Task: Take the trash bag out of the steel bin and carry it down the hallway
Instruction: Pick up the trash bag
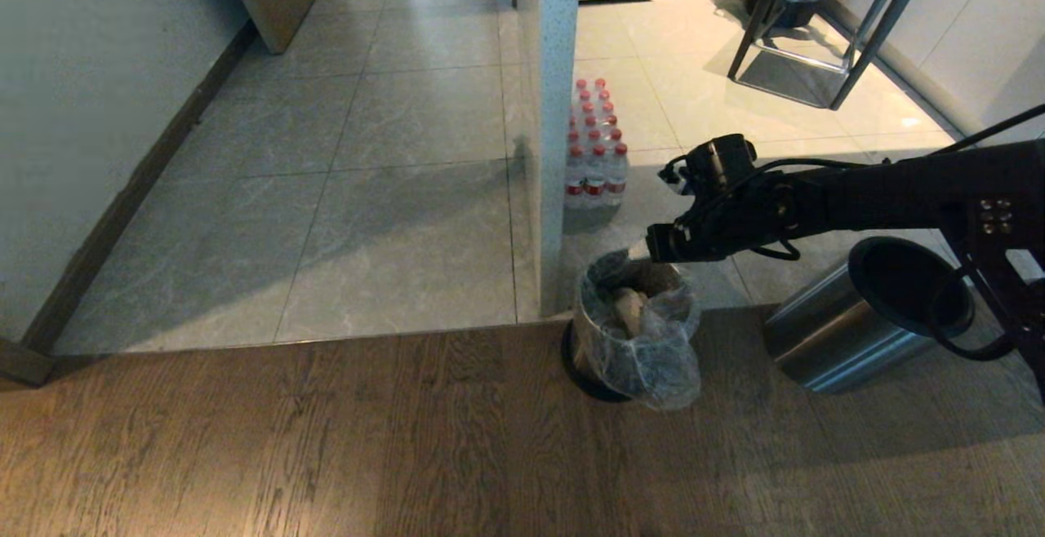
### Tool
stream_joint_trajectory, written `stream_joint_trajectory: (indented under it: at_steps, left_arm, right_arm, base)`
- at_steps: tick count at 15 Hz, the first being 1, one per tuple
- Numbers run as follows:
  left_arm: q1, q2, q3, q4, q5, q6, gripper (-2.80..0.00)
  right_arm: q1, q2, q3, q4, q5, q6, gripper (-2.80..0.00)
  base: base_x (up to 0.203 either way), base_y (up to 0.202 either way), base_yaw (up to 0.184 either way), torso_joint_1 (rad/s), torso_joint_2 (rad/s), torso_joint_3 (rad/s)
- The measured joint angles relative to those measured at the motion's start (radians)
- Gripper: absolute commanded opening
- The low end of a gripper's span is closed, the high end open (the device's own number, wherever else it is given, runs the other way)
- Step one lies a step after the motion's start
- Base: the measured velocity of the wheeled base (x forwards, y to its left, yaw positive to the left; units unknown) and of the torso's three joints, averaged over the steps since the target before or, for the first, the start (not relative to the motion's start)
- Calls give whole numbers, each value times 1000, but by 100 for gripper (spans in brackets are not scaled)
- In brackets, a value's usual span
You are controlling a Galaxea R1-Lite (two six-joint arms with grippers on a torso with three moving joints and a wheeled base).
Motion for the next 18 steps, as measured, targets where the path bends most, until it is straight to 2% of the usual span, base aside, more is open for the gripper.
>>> stream_joint_trajectory:
  at_steps: [2, 8, 11, 13, 18]
  left_arm:
    - [0, 0, 0, 0, 0, 0, -280]
    - [0, 0, 0, 0, 0, 0, -280]
    - [0, 0, 0, 0, 0, 0, -280]
    - [0, 0, 0, 0, 0, 0, -280]
    - [0, 0, 0, 0, 0, 0, -280]
  right_arm:
    - [-9, -10, -2, 4, 0, -6, 0]
    - [-73, -21, 156, 20, -23, -11, 0]
    - [-79, -8, 208, 102, -15, -10, 0]
    - [-80, 8, 221, 154, -13, -5, 0]
    - [-80, 43, 216, 148, -11, -32, 0]
  base:
    - [0, 0, 0, 0, 0, 0]
    - [0, 0, 0, 0, 0, 0]
    - [0, 0, 0, 0, 0, 0]
    - [0, 0, 0, 0, 0, 0]
    - [0, 0, 0, 0, 0, 0]
